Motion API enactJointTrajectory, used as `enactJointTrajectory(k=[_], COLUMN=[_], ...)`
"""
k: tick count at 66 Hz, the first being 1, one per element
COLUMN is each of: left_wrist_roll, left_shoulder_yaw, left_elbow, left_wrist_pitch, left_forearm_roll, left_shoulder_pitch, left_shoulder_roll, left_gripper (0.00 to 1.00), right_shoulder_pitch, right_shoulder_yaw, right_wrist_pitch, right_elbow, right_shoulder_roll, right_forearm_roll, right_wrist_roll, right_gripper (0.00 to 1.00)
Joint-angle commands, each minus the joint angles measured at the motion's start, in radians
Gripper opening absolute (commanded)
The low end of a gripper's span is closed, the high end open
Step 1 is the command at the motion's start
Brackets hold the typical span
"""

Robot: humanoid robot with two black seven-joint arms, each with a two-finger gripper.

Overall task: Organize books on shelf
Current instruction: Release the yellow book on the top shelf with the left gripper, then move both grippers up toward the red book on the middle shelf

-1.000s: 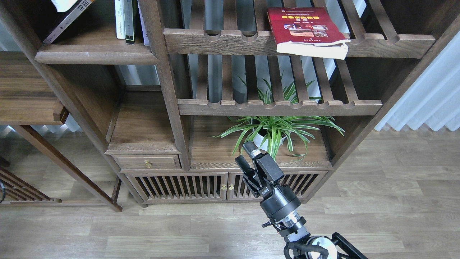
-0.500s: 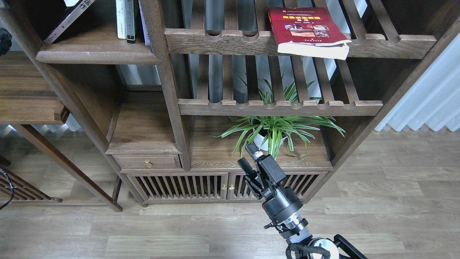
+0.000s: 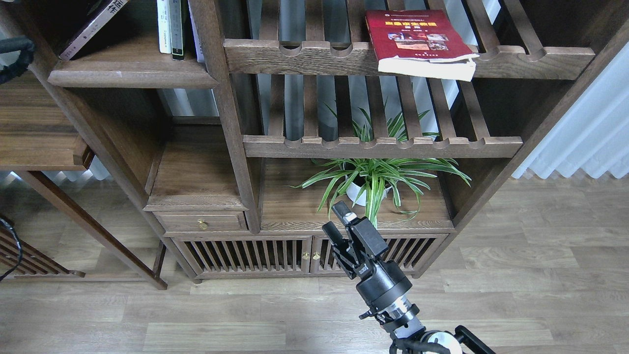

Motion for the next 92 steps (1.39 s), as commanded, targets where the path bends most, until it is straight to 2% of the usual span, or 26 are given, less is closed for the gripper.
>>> enactJointTrajectory(k=[1,9,14,21,24,28,32,35,51,67,74,92], left_wrist_roll=[-0.002,-0.002,-0.003,-0.025,-0.037,-0.040,-0.040,-0.040,-0.039,0.000,0.038,0.040], left_shoulder_yaw=[0.007,0.005,0.002,0.004,0.004,0.005,0.005,0.007,0.010,-0.001,-0.001,-0.053], left_elbow=[0.006,0.006,0.007,0.007,0.007,0.006,0.004,0.003,-0.023,-0.069,-0.135,-0.349], left_wrist_pitch=[0.000,-0.001,0.000,0.002,0.002,0.002,0.002,0.002,0.002,0.003,-0.003,-0.001], left_forearm_roll=[0.000,-0.002,0.000,-0.002,0.000,-0.002,-0.003,-0.003,-0.006,-0.138,-0.212,-0.311], left_shoulder_pitch=[-0.001,0.000,0.000,0.002,0.003,0.005,0.005,0.003,-0.011,-0.020,0.018,0.170], left_shoulder_roll=[-0.013,-0.013,-0.013,-0.013,-0.013,-0.014,-0.014,-0.016,-0.036,-0.027,0.006,0.056], left_gripper=[0.06,0.11,0.18,0.37,0.49,0.55,0.67,0.71,0.75,0.77,0.80,0.83], right_shoulder_pitch=[-0.002,-0.002,-0.002,-0.002,-0.002,-0.005,-0.008,-0.009,-0.016,-0.014,-0.014,-0.009], right_shoulder_yaw=[0.001,0.001,0.001,-0.001,0.001,-0.001,0.001,0.001,0.004,0.011,0.014,0.093], right_wrist_pitch=[0.000,0.000,0.000,0.000,0.000,0.000,0.000,0.000,0.000,0.000,0.000,0.000], right_elbow=[0.000,0.000,0.000,0.000,0.000,0.000,0.000,0.000,0.000,0.005,0.034,0.087], right_shoulder_roll=[-0.005,-0.005,-0.005,-0.005,-0.006,-0.006,-0.006,-0.006,-0.009,-0.011,-0.009,0.009], right_forearm_roll=[0.000,0.000,0.000,0.000,0.000,0.000,0.000,0.000,0.000,0.000,0.003,0.019], right_wrist_roll=[0.000,0.000,0.000,0.000,0.000,0.000,0.000,0.000,0.000,0.002,0.008,0.011], right_gripper=[0.93,0.93,0.93,0.93,0.93,0.93,0.93,0.93,0.93,0.93,0.92,0.91])
